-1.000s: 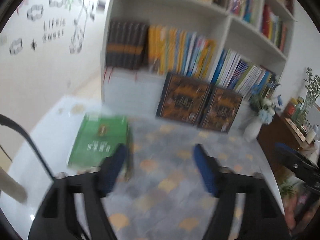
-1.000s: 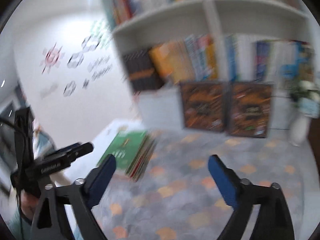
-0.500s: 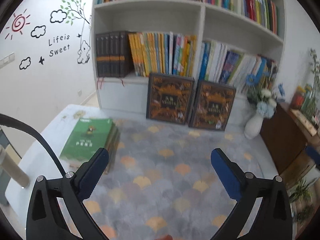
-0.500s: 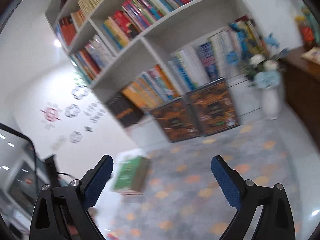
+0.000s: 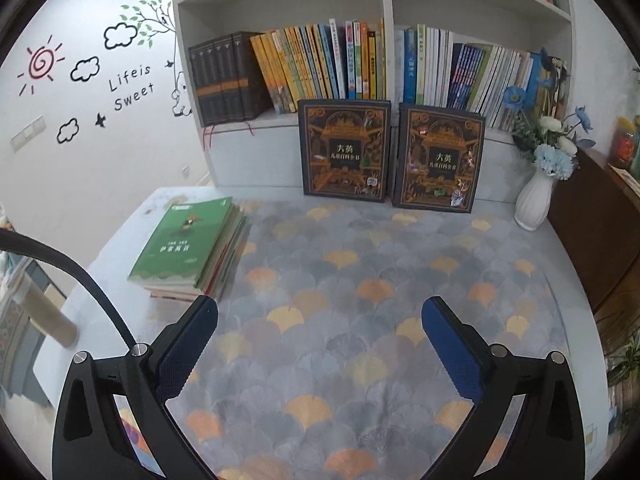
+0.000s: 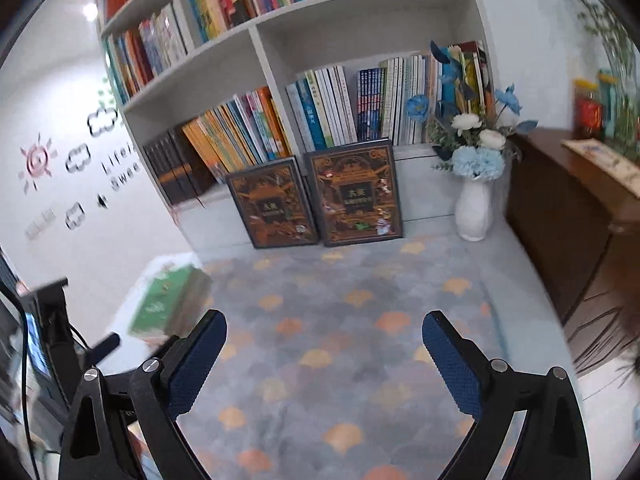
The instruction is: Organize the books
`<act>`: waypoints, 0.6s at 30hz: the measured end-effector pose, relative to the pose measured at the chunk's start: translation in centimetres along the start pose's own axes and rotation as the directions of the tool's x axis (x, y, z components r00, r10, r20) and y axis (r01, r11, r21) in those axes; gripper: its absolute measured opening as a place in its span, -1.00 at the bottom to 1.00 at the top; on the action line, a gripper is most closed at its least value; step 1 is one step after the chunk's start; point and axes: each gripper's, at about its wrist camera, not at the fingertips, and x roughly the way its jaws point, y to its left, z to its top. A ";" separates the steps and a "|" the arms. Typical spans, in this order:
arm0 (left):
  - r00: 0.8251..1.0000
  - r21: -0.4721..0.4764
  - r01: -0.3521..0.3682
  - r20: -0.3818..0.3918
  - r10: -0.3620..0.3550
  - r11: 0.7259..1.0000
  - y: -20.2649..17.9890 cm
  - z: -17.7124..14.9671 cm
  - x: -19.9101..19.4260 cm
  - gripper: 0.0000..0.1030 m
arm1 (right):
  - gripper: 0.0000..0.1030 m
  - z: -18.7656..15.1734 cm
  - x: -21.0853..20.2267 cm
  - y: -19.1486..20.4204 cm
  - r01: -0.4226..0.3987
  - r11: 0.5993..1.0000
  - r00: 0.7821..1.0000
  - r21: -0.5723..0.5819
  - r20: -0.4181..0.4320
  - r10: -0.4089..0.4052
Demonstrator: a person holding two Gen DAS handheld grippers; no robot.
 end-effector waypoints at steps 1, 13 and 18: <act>1.000 0.001 0.003 -0.006 -0.003 1.000 -0.3 -0.2 0.0 0.99 | 0.90 -0.2 -0.1 0.1 0.009 1.000 1.000 -0.010 0.001 -0.009; 0.998 0.031 0.031 -0.050 -0.030 0.999 -2.0 -0.5 0.4 0.99 | 0.90 -0.5 1.1 -0.6 0.027 0.999 0.998 -0.039 -0.064 -0.030; 0.999 0.033 0.017 -0.048 -0.015 0.999 -2.3 -0.5 0.3 0.99 | 0.90 -0.5 1.6 -1.1 0.026 0.999 0.996 -0.028 -0.081 -0.028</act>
